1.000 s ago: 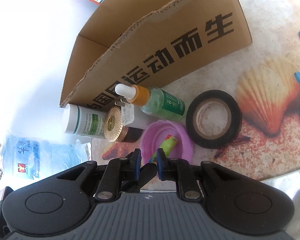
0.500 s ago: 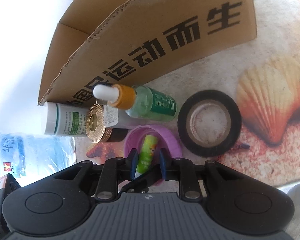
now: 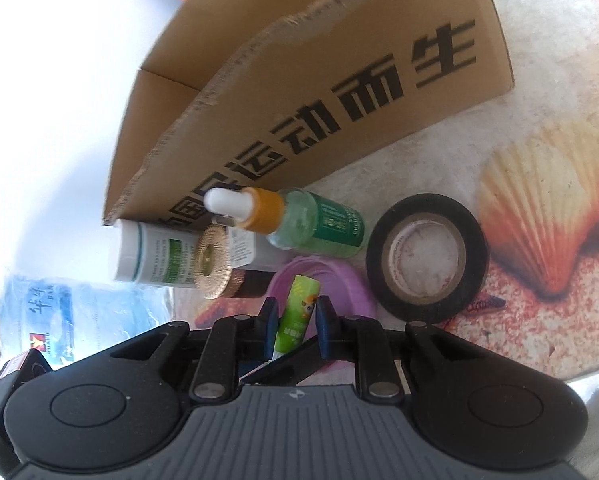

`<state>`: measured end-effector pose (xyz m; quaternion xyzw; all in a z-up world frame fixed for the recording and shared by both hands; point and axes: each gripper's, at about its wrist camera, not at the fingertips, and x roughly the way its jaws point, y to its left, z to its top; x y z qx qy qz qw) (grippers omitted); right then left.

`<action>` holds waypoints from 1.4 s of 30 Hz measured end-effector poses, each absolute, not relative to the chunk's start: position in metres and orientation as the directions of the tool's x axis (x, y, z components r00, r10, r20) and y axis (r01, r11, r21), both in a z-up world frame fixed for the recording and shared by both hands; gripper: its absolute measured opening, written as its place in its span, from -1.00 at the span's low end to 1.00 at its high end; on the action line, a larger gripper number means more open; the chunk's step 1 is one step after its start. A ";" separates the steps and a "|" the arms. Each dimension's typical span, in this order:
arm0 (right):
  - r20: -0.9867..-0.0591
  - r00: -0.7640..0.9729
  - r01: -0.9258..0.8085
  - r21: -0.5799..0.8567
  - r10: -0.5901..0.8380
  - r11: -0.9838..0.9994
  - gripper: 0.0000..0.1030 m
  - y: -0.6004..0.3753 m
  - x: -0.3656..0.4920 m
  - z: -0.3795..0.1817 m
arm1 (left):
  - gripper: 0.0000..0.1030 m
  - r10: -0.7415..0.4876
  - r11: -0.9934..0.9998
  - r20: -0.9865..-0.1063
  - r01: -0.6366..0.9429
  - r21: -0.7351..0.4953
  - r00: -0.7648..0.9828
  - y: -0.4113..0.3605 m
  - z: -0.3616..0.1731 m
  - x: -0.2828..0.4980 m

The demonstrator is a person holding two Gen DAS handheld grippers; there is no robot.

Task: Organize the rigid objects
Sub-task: 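Carry the glue stick into the cardboard box and open the right tool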

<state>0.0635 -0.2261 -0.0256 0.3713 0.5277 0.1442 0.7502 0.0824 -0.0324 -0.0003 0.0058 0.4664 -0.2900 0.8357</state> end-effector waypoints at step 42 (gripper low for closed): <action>-0.680 0.257 0.078 0.722 0.686 0.687 -0.55 -0.160 0.357 0.008 | -0.63 -0.225 0.963 -0.794 0.251 -0.094 0.566 -0.006 0.070 0.264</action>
